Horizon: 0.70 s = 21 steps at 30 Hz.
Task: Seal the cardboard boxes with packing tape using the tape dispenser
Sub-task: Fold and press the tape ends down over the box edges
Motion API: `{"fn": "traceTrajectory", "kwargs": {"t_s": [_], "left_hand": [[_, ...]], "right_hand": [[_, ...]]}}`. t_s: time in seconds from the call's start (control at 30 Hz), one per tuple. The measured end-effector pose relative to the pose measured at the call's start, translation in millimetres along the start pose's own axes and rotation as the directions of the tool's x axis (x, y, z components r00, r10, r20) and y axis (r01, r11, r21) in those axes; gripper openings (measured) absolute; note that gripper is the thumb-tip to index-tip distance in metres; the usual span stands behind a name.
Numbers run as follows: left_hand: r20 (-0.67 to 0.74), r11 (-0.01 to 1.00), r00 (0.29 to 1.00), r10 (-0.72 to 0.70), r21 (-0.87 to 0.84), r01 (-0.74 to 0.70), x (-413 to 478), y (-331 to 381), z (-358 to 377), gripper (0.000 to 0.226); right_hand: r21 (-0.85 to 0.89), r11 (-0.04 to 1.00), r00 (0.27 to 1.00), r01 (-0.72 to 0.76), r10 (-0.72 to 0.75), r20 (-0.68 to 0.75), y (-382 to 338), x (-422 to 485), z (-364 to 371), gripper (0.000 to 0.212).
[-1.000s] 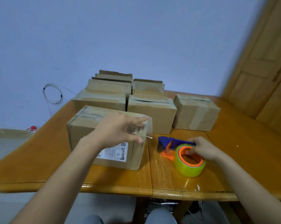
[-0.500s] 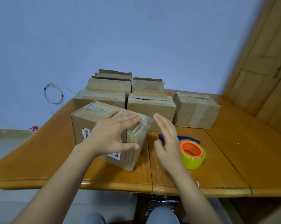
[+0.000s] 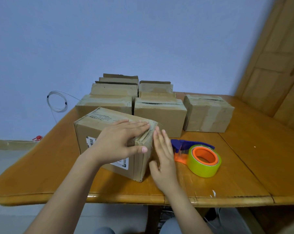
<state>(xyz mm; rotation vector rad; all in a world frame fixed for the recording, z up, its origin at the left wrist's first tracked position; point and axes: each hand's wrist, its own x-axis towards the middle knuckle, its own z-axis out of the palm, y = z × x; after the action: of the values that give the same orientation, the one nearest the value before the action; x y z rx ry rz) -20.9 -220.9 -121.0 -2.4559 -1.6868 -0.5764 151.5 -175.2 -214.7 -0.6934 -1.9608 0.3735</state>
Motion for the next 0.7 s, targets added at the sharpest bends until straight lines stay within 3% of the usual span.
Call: {"fn": "traceTrajectory", "kwargs": {"t_s": [0.23, 0.43, 0.53, 0.7], "left_hand": [[0.012, 1.000, 1.000, -0.020, -0.004, 0.020, 0.9, 2.0, -1.6, 0.098], [-0.024, 1.000, 1.000, -0.020, -0.009, 0.020, 1.2, 1.8, -0.1, 0.095], [-0.010, 0.999, 0.999, -0.032, -0.001, 0.032, 1.7, 2.0, -1.0, 0.099], [0.040, 0.999, 0.999, -0.032, 0.001, 0.032, 2.2, 2.0, -4.0, 0.105]], "right_hand": [[-0.009, 1.000, 1.000, 0.014, -0.013, 0.023, 1.7, -2.2, 4.5, 0.081], [-0.052, 0.996, 0.981, 0.078, -0.085, -0.174, 4.9, -10.8, 1.0, 0.059], [-0.015, 0.999, 0.967, 0.029, -0.032, -0.255, 4.5, -8.4, 1.2, 0.055], [-0.031, 0.999, 0.995, -0.042, 0.039, -0.093, 4.3, 5.0, 5.6, 0.071]]}}
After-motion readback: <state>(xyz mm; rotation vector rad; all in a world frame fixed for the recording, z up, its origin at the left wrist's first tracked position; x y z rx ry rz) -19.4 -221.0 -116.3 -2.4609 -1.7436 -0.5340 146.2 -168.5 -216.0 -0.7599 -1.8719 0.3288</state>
